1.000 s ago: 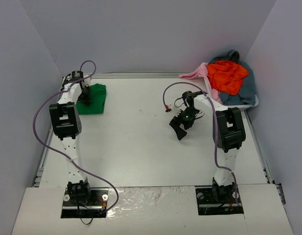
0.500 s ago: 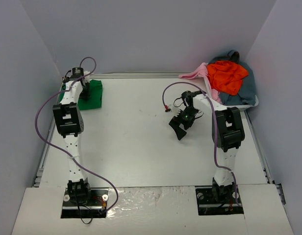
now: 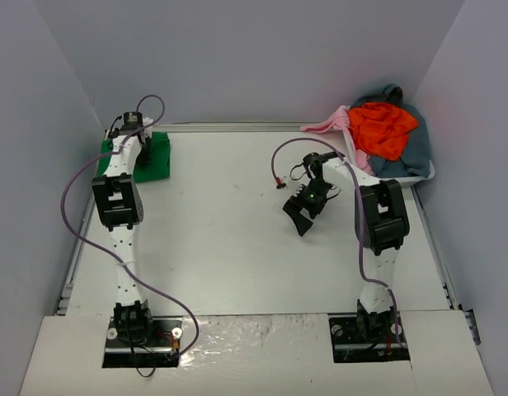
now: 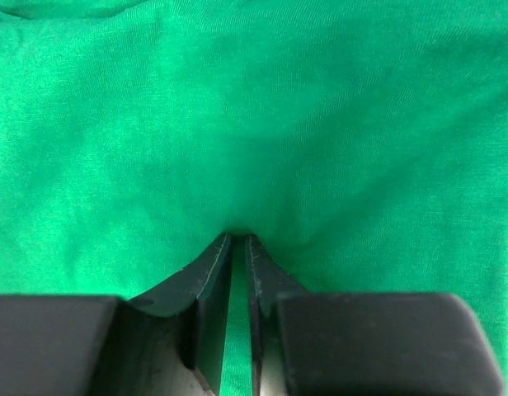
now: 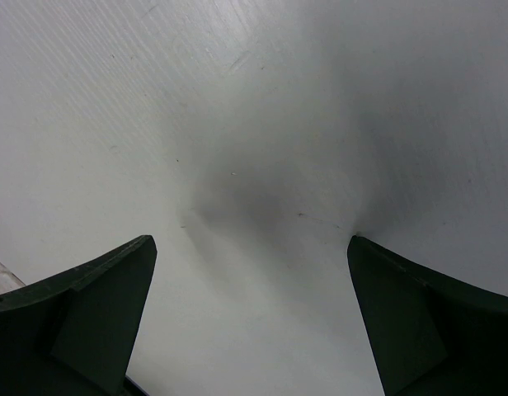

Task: Fold and stack the t-shirts
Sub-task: Put the neatly folded tshirt into the corner of the board with the left arm

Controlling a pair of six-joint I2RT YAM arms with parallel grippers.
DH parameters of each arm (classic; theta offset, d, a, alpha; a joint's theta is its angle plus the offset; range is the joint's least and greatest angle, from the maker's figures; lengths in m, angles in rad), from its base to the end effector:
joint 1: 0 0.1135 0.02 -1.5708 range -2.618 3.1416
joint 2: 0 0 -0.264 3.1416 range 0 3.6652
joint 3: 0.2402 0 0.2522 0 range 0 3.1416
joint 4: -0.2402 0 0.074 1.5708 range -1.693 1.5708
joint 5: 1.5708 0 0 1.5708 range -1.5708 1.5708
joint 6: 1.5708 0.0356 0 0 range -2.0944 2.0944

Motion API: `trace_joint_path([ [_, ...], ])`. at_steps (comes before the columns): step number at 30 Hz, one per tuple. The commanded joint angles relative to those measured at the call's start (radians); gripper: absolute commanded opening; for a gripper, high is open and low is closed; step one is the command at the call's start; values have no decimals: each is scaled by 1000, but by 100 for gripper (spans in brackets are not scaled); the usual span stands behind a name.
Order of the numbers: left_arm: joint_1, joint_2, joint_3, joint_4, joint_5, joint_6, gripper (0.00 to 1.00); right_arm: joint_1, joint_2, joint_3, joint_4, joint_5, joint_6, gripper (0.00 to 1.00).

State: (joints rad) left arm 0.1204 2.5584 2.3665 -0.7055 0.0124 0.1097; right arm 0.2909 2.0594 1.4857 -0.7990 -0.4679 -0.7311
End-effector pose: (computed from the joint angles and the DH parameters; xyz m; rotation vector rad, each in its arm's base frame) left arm 0.5566 0.0669 0.1854 -0.0078 2.4700 0.0840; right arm 0.3815 0.1310 0.1603 -1.4221 2.4013 0.5883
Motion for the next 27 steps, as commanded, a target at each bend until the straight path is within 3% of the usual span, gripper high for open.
trace_joint_path([
  [1, -8, -6, 28, -23, -34, 24, 14, 5, 113, -58, 0, 40, -11, 100],
  [3, -8, -21, 17, -22, -34, 27, 19, 5, 113, -58, -2, 35, -11, 100],
  [5, -8, -53, 7, -23, -31, 30, 34, 4, 108, -59, -3, 15, -24, 100],
  [7, -10, -98, -12, -23, -37, 38, 39, 1, 105, -51, -23, -37, -51, 100],
  [10, -10, -173, -39, -40, -42, 59, 57, 4, 113, -27, -57, -78, -71, 100],
  [14, -10, -299, -93, -78, -26, 67, 72, 4, 97, -19, -69, -55, -73, 100],
  [21, -2, -682, -401, -34, 24, 50, 82, -22, -33, 19, -98, -87, -54, 100],
  [25, 10, -930, -565, -40, 66, 32, 83, -36, -117, 57, -100, -98, 16, 100],
  [27, 13, -1024, -718, -6, 80, 31, 83, -51, -168, 71, -92, -119, 27, 100],
])
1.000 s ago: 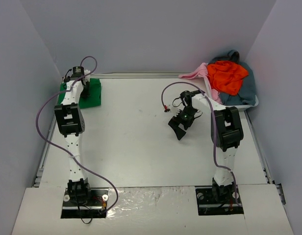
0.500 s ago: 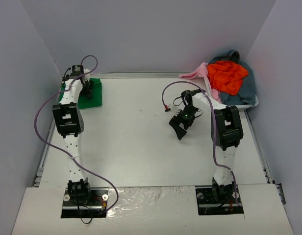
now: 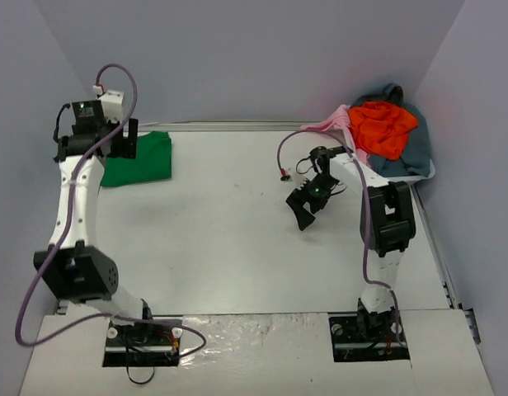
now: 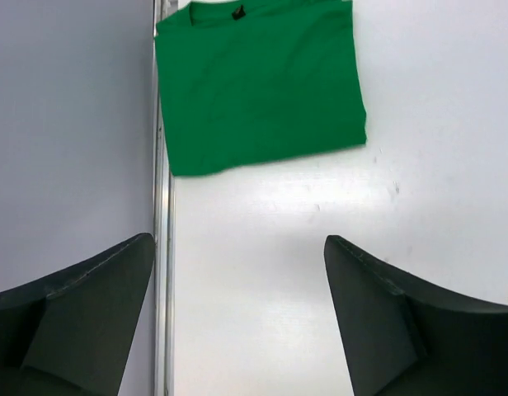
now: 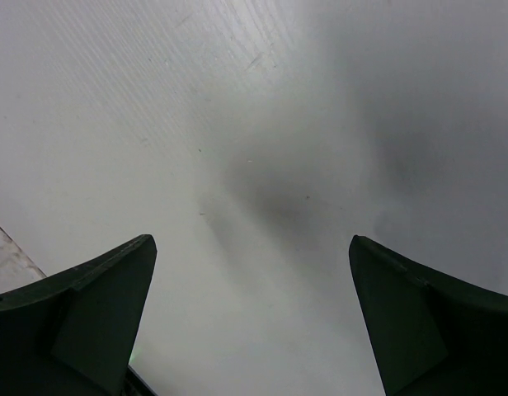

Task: Fold and stack the t-shirts
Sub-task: Put the neatly folded tshirt into the corner of the board with the left arm

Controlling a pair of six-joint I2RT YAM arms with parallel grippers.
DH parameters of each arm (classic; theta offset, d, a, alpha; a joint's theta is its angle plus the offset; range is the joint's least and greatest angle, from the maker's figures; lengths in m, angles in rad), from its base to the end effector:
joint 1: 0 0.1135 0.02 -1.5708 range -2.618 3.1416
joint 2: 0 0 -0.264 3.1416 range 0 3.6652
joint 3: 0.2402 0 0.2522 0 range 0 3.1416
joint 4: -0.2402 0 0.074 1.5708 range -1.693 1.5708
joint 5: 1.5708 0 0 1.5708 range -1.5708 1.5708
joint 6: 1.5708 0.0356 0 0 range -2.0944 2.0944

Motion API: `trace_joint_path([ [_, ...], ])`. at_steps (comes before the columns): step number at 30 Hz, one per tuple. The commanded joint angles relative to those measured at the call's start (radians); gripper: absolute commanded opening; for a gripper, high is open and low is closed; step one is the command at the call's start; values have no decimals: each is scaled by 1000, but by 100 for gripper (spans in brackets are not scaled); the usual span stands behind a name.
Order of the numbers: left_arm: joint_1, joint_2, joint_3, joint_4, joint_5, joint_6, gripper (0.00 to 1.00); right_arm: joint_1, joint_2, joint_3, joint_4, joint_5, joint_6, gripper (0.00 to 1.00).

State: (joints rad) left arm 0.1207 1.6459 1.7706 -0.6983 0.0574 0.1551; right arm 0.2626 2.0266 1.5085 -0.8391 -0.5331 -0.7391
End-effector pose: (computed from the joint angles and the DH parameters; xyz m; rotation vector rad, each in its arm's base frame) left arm 0.3650 0.0422 0.4073 0.0704 2.1438 0.0995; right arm 0.3825 0.1215 0.1791 -1.3849 2.3630 0.6571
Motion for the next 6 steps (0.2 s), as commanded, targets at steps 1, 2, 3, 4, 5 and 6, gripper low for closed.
trace_joint_path([
  [1, 11, -208, -181, 34, 36, -9, 83, -45, -152, 50, -49, -54, 46, 100],
  [2, 13, -256, -288, 57, 44, -9, 84, -58, -173, 55, -40, -48, 62, 100],
  [3, 11, -337, -334, 87, 47, -9, 84, -71, -184, 62, -41, -50, 67, 100],
  [4, 11, -371, -374, 97, 54, -11, 84, -95, -199, 61, -23, -42, 67, 100],
  [5, 11, -403, -449, 106, 59, -12, 85, -109, -232, 56, -8, -32, 81, 100],
  [6, 11, -453, -479, 118, 67, -12, 85, -124, -252, 58, 9, -34, 87, 100],
])
